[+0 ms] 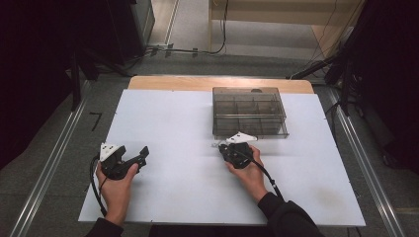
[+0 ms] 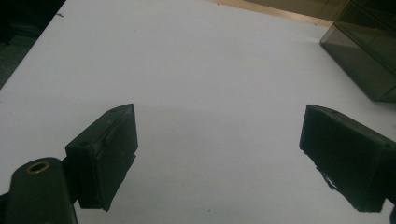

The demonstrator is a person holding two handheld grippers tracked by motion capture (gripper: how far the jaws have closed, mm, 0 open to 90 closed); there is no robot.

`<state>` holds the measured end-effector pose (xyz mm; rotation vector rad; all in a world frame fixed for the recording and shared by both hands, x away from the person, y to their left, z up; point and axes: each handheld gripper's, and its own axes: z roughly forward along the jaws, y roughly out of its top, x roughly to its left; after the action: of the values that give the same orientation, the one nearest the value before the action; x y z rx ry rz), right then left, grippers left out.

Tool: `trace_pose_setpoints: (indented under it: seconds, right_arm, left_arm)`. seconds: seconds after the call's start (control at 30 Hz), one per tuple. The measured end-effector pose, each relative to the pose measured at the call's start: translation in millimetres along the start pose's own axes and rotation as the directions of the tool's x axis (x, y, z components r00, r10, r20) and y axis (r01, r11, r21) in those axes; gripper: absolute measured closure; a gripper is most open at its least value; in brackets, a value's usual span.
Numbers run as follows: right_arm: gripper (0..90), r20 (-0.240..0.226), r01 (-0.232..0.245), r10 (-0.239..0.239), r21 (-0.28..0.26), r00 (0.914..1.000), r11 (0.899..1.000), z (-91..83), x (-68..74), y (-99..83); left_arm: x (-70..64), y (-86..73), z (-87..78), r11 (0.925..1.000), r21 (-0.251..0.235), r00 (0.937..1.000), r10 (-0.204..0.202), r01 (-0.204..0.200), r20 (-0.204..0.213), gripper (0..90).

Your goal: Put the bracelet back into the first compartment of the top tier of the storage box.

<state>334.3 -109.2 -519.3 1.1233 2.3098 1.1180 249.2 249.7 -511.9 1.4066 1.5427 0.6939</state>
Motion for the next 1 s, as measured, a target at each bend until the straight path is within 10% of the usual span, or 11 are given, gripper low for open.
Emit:
trace_pose_setpoints:
  seconds: [1.0]
  right_arm:
    - [83.8, -0.034, 0.018, -0.019, -0.025, 0.9992, 1.0, -15.2, 5.3, 2.1]
  left_arm:
    - [0.5, 0.0, -0.9, 1.0, -0.002, 1.0, -0.003, 0.003, 0.0, 11.9]
